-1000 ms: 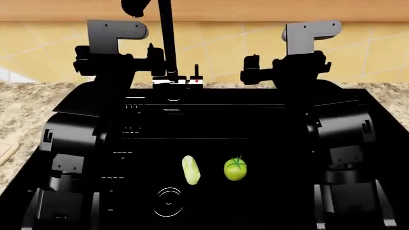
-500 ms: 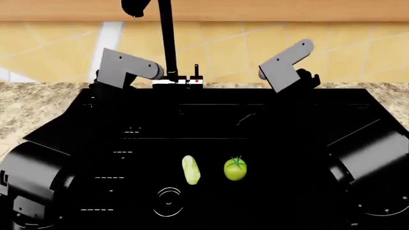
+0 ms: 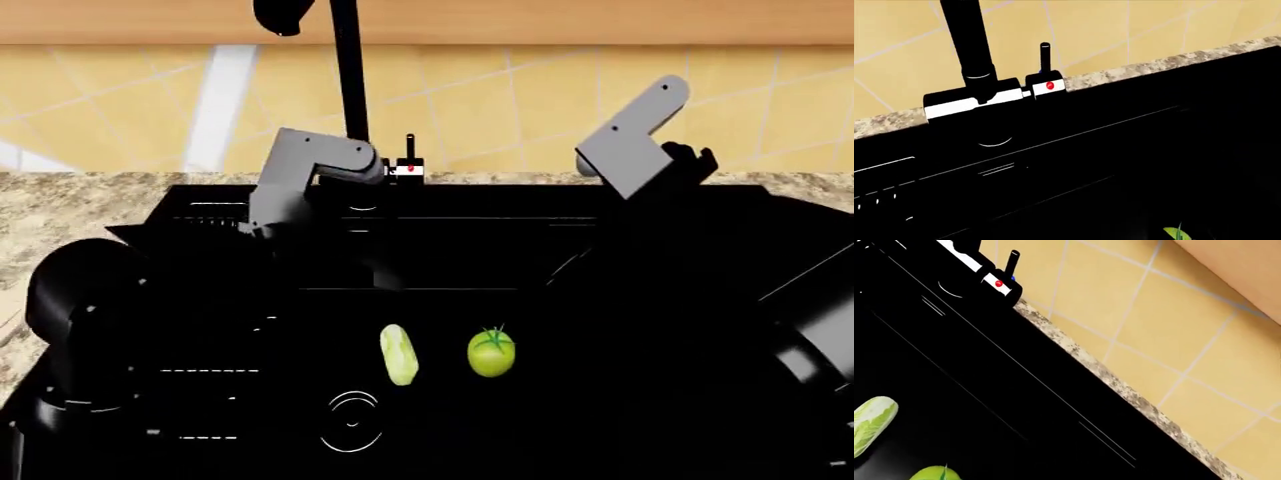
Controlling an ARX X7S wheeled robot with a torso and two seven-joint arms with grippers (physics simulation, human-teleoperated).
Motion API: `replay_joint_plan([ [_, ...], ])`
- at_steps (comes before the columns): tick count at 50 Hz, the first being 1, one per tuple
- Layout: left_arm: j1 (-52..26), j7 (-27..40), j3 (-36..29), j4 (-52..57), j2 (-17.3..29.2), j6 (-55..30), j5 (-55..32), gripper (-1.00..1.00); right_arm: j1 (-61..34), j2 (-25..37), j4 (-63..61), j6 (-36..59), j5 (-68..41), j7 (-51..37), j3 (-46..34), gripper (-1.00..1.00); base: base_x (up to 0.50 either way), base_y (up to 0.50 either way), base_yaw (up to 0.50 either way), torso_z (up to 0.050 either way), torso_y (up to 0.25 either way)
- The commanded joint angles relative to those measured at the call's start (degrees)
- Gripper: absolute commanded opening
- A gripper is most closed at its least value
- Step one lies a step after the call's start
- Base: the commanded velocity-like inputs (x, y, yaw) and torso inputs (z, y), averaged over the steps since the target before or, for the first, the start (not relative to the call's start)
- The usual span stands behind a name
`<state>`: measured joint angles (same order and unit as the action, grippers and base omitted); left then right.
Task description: Pick the vegetables from the sink and place them on the cutting board.
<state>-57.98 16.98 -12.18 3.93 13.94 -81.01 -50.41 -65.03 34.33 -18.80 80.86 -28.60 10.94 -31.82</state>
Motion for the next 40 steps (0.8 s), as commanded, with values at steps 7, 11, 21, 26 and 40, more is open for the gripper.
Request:
replay_joint_plan([
  [7,1.0,8.4,-7.6,-14.8,-6.2,5.1,3.5,1.0,4.1,0.9,0.0,-7.1,-1.1,0.3,2.0,1.0,0.0,0.0,0.0,0.0,0.0],
  [11,1.7,7.0,-10.1,-18.7,-6.5,8.8,6.0,1.0,5.2,1.0,0.2,-8.3,-1.1,0.2,2.4,1.0,0.0,0.0,0.0,0.0,0.0],
  [21,4.7,6.5,-13.1,-21.3,-5.9,12.4,8.1,1.0,6.9,0.9,0.4,-9.4,-1.3,-0.3,3.1,1.0,0.0,0.0,0.0,0.0,0.0],
  [26,4.8,5.6,-14.0,-23.4,-6.1,13.6,8.6,1.0,7.7,0.8,1.4,-10.8,-1.0,-0.2,2.9,1.0,0.0,0.0,0.0,0.0,0.0],
  [40,5.6,3.4,-15.7,-25.0,-6.8,14.0,7.3,1.0,8.4,0.6,3.5,-12.9,-0.7,0.2,2.5,1.0,0.0,0.0,0.0,0.0,0.0],
])
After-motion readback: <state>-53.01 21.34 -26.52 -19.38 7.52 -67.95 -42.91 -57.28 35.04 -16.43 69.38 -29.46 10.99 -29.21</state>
